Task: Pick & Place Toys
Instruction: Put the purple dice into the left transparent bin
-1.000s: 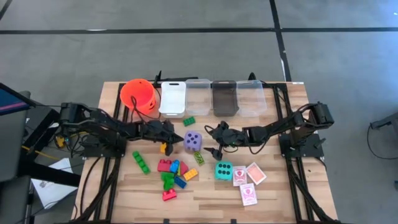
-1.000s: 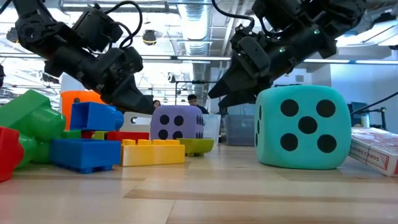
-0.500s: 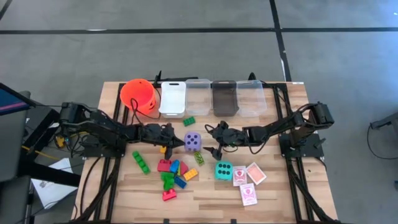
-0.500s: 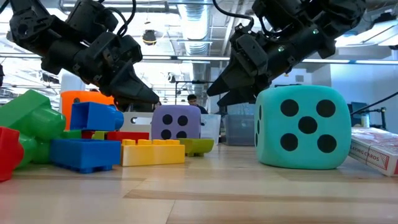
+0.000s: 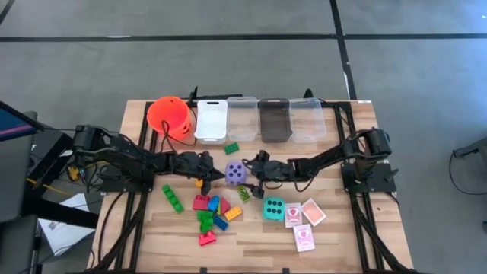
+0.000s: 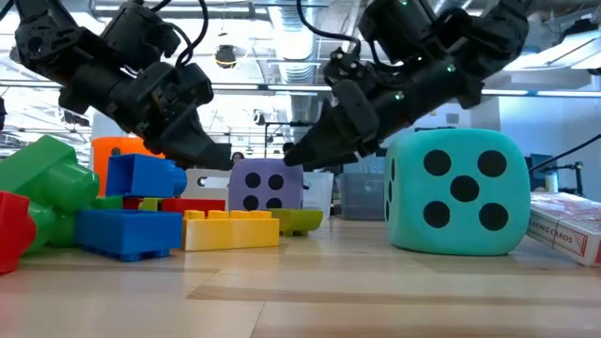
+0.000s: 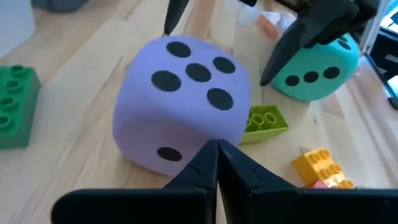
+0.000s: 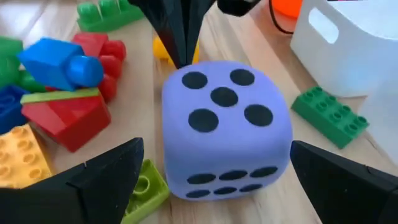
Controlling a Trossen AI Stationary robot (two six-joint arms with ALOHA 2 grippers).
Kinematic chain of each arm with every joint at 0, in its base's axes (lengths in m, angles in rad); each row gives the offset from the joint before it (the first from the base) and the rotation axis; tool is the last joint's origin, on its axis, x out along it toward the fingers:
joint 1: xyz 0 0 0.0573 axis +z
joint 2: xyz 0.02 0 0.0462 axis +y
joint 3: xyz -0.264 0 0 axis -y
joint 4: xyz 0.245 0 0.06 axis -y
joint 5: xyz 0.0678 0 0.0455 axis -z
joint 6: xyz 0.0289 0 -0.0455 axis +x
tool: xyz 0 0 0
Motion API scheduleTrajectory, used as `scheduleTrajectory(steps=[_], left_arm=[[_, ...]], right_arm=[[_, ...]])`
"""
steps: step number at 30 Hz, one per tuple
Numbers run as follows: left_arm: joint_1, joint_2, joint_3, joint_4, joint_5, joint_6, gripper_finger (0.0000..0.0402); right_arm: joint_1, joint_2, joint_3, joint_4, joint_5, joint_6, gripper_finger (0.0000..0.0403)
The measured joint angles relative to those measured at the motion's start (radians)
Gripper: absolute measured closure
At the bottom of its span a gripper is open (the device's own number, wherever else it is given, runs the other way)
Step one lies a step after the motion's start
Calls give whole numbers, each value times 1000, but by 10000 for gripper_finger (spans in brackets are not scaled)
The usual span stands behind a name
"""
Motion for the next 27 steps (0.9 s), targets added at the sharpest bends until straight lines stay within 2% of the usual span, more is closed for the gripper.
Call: scheduleTrajectory(steps=[15, 22, 27], left_arm=[[0, 0, 0, -38, -4, -14, 402], [0, 0, 0, -38, -4, -14, 402], [0, 0, 0, -38, -4, -14, 402]], right_arm=[[-41, -6, 37, -46, -6, -38, 3], [-42, -6, 37, -60, -81, -37, 3], [-45, -7, 37, -67, -97, -30, 3]])
